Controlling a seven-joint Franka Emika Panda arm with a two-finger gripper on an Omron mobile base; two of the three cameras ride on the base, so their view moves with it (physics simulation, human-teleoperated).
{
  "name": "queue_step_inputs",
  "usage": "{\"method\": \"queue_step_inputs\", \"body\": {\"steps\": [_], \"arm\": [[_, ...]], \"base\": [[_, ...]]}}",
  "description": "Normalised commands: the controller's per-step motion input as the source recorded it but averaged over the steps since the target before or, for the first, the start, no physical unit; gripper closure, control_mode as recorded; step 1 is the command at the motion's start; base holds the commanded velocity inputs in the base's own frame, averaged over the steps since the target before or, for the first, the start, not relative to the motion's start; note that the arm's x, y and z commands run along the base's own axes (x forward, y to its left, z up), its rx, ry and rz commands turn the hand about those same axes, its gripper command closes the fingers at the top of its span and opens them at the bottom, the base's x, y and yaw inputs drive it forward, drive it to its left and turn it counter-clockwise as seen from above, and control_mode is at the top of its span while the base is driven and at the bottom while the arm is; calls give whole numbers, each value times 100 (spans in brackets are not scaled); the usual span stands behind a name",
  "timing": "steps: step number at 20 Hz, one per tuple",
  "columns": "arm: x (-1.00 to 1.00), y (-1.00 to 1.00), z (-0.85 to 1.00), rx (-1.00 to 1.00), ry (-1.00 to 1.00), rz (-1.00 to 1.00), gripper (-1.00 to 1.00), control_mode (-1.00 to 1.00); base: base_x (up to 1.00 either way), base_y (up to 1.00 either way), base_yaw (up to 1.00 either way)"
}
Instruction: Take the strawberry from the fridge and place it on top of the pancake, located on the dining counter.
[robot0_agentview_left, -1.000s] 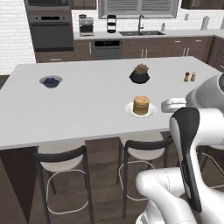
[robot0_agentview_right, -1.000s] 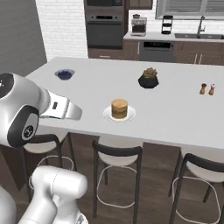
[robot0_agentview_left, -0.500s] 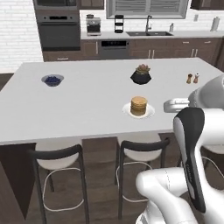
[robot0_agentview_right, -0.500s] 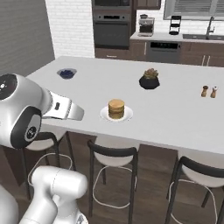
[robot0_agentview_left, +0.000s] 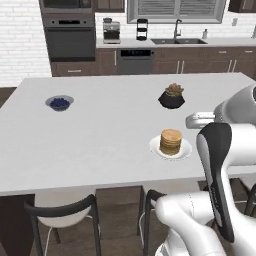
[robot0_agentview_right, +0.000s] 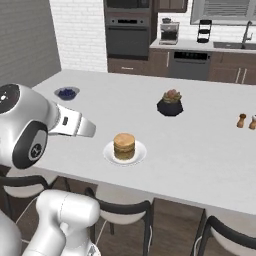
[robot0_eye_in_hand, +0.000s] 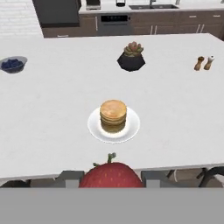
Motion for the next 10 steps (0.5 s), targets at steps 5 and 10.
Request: {"method": "queue_step_inputs", "body": {"steps": [5,10], "arm": [[0,0,0,0,0,0,100,100],[94,-8,-28,6,20,13,100,-100]], "base": [[92,-1,7],[0,0,0]]}}
